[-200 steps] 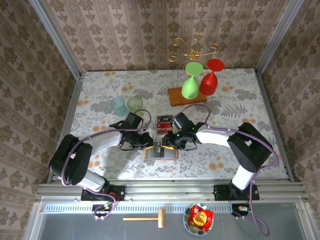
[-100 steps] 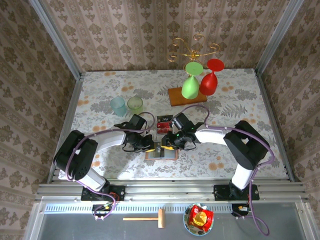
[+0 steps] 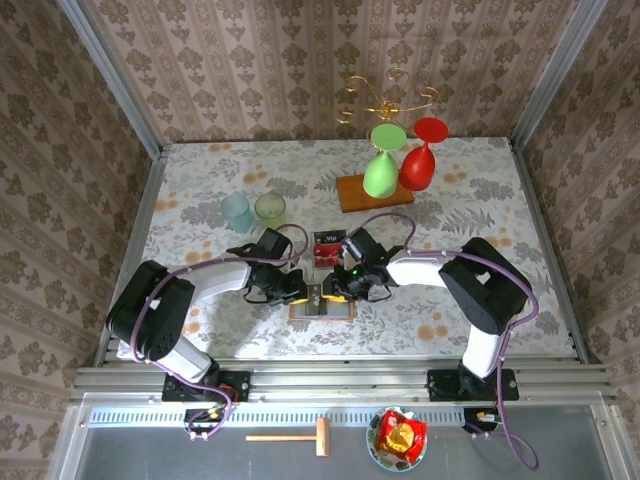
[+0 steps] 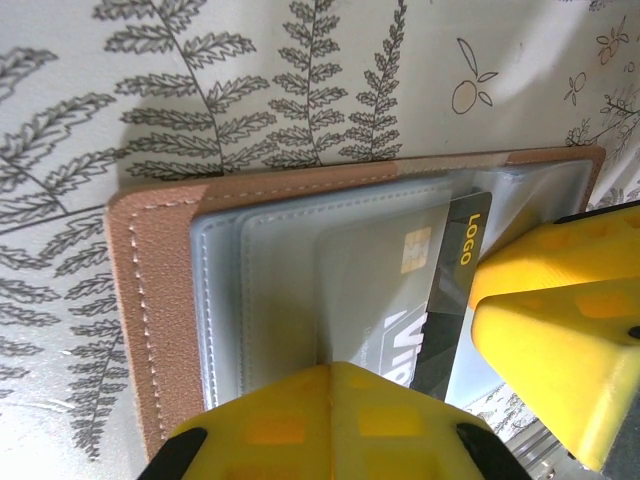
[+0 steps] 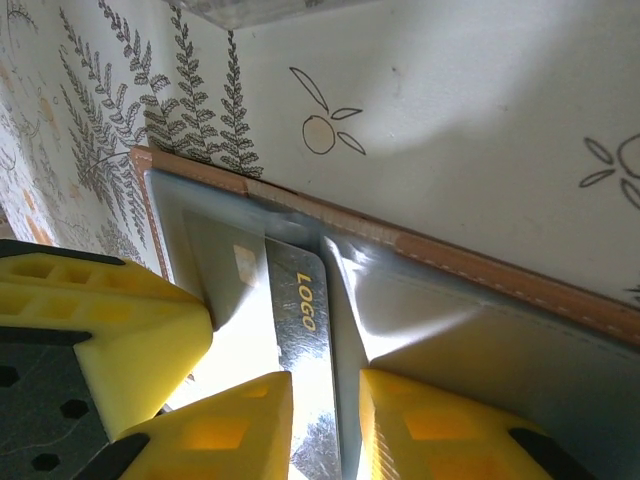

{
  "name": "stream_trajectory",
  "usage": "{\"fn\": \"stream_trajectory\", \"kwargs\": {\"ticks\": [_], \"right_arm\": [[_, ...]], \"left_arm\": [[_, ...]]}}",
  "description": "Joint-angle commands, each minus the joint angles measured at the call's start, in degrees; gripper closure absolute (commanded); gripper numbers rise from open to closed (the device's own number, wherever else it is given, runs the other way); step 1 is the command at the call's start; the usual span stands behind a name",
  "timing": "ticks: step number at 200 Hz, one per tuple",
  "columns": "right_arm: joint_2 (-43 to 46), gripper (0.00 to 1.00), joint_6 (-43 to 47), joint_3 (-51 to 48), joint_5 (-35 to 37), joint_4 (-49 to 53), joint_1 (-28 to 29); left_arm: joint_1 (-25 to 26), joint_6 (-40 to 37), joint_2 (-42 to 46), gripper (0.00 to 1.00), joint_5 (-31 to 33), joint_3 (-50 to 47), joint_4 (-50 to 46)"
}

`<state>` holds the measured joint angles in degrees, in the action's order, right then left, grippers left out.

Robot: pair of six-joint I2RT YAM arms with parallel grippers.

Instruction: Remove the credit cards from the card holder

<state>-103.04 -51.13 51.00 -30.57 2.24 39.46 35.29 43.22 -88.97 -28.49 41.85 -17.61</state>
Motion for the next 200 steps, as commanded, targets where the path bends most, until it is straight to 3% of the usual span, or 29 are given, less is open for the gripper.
{"fn": "stream_trajectory", "kwargs": {"ticks": [1, 81, 200], "right_arm": [[-1.1, 0.77, -0.1, -0.9, -1.8, -1.2, -0.2], [-1.4, 0.80, -3.5, -2.1, -5.8, -7.1, -0.2], [-1.1, 0.78, -3.7, -1.8, -4.7, -0.2, 0.1]], "left_arm": [[-0.4, -0.8, -0.3, 0.93, 1.8, -0.7, -1.5], [-0.4, -0.1, -0.9, 0.94, 1.6, -1.9, 0.3], [-0.7, 2.4, -0.2, 0.94, 1.2, -4.6, 4.2]]}}
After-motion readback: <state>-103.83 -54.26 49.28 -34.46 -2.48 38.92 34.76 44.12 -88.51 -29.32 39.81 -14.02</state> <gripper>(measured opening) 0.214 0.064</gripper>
